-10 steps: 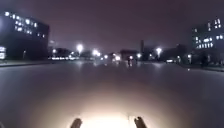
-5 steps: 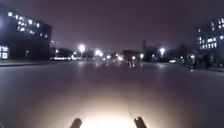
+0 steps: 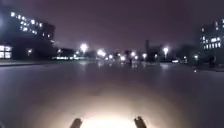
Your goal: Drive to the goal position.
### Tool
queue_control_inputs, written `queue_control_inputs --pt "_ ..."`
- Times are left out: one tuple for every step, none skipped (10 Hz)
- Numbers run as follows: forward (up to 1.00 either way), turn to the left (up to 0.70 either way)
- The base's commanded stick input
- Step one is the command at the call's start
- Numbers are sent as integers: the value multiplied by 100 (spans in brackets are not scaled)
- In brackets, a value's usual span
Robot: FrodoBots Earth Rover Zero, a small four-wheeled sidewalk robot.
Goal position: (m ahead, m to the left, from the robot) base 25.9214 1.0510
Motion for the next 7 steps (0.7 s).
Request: queue_control_inputs --pt "100 0" --pt "100 0" --pt "100 0" --pt "100 0" --pt "100 0" --pt "100 0" --pt "100 0"
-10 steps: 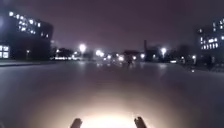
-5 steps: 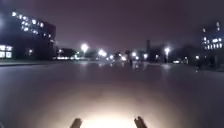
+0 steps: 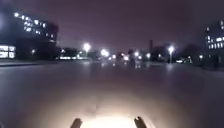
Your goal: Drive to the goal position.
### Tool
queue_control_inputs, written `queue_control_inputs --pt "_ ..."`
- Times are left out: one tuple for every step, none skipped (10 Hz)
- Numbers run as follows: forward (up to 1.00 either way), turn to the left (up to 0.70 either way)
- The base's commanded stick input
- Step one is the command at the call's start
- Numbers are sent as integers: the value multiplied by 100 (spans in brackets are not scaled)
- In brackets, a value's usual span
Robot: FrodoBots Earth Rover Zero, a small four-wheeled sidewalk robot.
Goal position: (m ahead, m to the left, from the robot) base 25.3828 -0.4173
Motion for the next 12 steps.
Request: queue_control_inputs --pt "100 0" --pt "100 0" --pt "100 0" --pt "100 0" --pt "100 0" --pt "100 0" --pt "100 0" --pt "100 0" --pt "100 0" --pt "100 0" --pt "100 0" --pt "100 0"
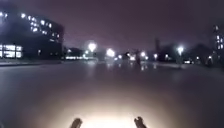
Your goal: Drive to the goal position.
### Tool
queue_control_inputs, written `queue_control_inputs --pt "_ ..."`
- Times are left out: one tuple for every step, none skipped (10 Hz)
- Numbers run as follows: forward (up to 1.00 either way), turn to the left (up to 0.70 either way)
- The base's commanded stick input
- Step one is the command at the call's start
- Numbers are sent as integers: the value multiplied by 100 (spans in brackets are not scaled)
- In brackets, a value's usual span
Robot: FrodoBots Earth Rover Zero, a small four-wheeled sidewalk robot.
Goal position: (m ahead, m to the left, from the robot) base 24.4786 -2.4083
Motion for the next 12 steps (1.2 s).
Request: queue_control_inputs --pt "100 0" --pt "100 0" --pt "100 0" --pt "100 0" --pt "100 0" --pt "100 0" --pt "100 0" --pt "100 -11" --pt "100 -40" --pt "100 -40" --pt "100 -40" --pt "100 -40"
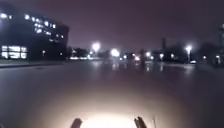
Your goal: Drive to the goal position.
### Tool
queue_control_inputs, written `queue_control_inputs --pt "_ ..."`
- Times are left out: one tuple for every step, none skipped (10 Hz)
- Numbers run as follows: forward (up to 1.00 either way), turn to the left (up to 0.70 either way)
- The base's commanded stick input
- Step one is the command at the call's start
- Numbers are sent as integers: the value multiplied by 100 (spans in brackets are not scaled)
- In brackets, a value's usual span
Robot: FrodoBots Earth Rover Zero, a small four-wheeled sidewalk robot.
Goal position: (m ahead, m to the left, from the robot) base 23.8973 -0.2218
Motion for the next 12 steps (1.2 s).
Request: queue_control_inputs --pt "100 -40" --pt "100 -40" --pt "100 -28" --pt "100 0" --pt "100 0" --pt "100 0" --pt "100 0" --pt "100 0" --pt "100 0" --pt "100 0" --pt "100 -6" --pt "100 -40"
